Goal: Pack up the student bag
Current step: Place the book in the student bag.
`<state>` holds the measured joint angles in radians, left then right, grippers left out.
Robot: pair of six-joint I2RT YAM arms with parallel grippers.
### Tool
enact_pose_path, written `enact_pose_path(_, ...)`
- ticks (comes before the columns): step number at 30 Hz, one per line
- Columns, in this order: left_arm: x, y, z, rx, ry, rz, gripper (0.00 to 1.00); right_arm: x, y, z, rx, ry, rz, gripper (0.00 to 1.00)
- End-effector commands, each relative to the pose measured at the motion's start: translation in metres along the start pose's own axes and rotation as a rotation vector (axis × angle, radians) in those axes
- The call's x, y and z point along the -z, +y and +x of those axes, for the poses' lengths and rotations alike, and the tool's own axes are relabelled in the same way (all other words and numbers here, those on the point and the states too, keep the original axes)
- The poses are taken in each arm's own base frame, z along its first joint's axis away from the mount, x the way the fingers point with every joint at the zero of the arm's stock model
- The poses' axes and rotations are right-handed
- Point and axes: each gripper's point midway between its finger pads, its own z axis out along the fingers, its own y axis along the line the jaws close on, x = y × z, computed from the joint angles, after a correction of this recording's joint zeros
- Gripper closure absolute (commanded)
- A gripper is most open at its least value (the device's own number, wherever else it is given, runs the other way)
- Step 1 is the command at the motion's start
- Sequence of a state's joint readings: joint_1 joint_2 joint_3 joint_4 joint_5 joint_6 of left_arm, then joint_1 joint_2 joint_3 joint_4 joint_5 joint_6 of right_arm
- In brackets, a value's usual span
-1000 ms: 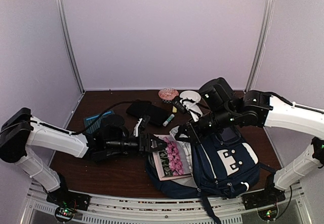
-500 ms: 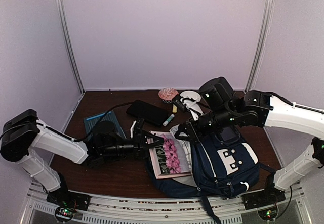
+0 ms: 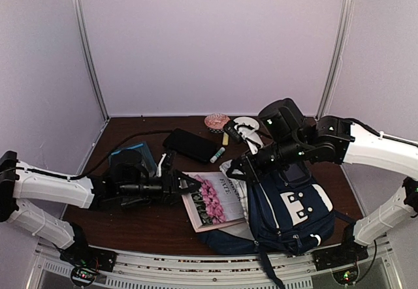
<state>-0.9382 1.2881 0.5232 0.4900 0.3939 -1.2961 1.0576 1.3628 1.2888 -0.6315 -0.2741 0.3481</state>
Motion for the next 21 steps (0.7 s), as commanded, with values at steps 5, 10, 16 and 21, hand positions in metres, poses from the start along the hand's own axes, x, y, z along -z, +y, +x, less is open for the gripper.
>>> enact_pose_path(5, 0.025, -0.031, -0.034, -0.216, -0.113, -0.030, 0.02, 0.025, 0.015, -0.038, 0.022, -0.170, -0.048, 1.00)
enact_pose_path(10, 0.054, 0.007, -0.041, -0.281, -0.120, -0.313, 0.02, 0.024, 0.014, -0.036, 0.020, -0.171, -0.048, 1.00)
enact_pose_path(16, 0.080, 0.003, -0.050, -0.362, -0.191, -0.400, 0.02, 0.020, 0.013, -0.037, 0.017, -0.168, -0.048, 1.00)
enact_pose_path(21, 0.085, -0.004, -0.054, -0.415, -0.204, -0.398, 0.02, 0.018, 0.015, -0.038, 0.017, -0.164, -0.056, 1.00)
